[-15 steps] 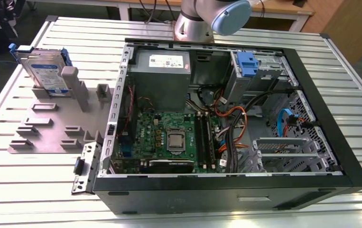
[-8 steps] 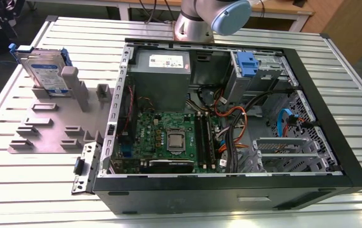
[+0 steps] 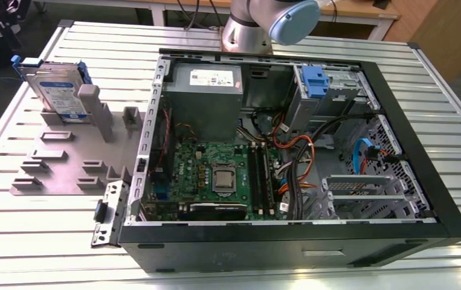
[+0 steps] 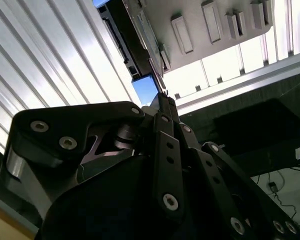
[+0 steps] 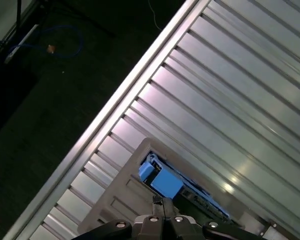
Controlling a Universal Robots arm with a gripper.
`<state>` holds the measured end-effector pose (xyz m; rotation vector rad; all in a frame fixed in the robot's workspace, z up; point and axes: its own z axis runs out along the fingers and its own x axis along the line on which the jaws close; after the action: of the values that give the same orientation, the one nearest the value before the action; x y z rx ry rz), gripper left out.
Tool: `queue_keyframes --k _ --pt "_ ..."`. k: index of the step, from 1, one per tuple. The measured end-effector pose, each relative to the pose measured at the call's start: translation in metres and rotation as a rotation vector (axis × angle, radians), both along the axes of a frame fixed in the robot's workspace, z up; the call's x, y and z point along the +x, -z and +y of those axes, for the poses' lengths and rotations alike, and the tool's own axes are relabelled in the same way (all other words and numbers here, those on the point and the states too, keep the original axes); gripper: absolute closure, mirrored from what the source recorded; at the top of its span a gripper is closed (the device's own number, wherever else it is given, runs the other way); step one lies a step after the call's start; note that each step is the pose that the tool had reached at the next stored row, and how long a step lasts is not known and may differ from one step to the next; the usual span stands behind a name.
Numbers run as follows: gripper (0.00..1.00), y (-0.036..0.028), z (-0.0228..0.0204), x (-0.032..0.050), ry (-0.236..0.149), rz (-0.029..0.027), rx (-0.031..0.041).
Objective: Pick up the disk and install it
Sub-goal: 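Pick up the disk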
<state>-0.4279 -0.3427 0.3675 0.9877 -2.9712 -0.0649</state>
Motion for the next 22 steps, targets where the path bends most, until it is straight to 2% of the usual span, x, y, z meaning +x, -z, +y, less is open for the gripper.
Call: queue_keyframes --k 9,22 --pt "0.89 0.0000 0.0000 0.0000 -0.091 0.0000 0.0000" --pt "0.89 0.0001 0.0000 0.0000 -0.249 0.0000 0.0000"
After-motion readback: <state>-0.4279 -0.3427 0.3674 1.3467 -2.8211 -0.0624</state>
